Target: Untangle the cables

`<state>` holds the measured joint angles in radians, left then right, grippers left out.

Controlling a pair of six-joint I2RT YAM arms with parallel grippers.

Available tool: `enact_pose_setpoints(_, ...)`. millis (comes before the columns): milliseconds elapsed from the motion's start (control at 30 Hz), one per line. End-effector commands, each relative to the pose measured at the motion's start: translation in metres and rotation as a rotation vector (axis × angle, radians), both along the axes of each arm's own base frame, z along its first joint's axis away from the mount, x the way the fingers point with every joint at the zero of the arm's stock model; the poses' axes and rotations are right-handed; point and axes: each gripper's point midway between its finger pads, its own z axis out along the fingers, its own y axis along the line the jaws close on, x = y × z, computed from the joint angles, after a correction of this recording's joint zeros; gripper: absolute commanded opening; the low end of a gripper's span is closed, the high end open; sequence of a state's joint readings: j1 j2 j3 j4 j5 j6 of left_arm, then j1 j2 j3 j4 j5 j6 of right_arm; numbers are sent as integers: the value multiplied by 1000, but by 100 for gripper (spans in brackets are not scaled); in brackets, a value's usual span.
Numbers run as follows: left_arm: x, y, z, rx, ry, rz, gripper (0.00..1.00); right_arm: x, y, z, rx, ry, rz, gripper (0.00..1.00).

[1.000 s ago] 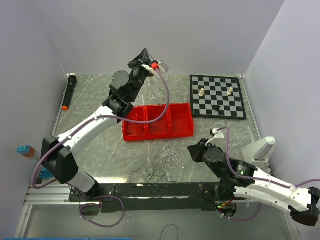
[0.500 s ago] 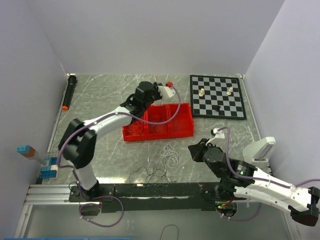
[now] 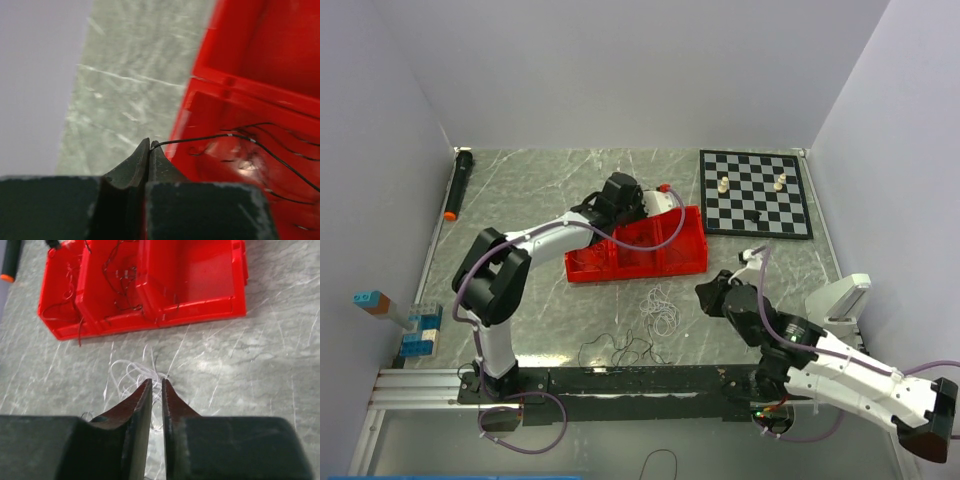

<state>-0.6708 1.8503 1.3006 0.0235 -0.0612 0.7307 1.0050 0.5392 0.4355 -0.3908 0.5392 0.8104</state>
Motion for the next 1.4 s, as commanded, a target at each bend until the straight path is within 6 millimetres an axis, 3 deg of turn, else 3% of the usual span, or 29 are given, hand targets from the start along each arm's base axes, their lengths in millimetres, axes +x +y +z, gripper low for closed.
enact_pose_setpoints(0,-21,-23,-7,-76,184,-78,6,18,10,8,41,-20,17,24)
enact_pose_setpoints(100,-30,-26,-19,-87,255,-87,8,34,12,17,45,-58,21,33)
enact_pose_setpoints(200,-37,-26,-31,-100,296,-80,7,49,19,16,23,-79,50,53)
enact_pose_setpoints(300,-36,-24,-38,-105,301,-59,5,66,30,11,32,-79,77,67)
enact_pose_setpoints(433,-25,-16,-39,-100,265,-18,2,83,40,-8,3,-47,120,74)
enact_pose_setpoints(600,-7,-8,-41,-100,251,26,1,99,50,-26,-25,-33,168,74)
enact_pose_setpoints(733,-8,-9,-43,-107,254,9,1,109,53,-33,-47,-23,169,64)
enact_pose_setpoints(833,-14,-11,-47,-115,281,-5,6,113,56,-31,-49,-26,174,42)
enact_pose_setpoints(900,-19,-13,-47,-127,314,-7,18,116,57,-25,-48,-32,172,18)
enact_pose_setpoints(967,-24,-16,-44,-145,358,-11,39,118,57,-16,-41,-49,163,2)
enact_pose_setpoints(1067,-30,-20,-26,-195,396,-11,54,119,58,1,-30,-83,166,0)
enact_pose_setpoints(1133,-36,-20,-11,-220,407,-21,70,122,59,12,-33,-100,173,0)
enact_pose_setpoints(1200,-39,-19,4,-249,423,-14,72,125,64,21,-30,-107,185,0)
enact_pose_setpoints(1300,-47,-8,28,-294,454,5,87,130,70,24,-42,-94,201,0)
enact_pose_setpoints(1367,-56,6,42,-313,461,18,88,135,74,24,-53,-83,206,0)
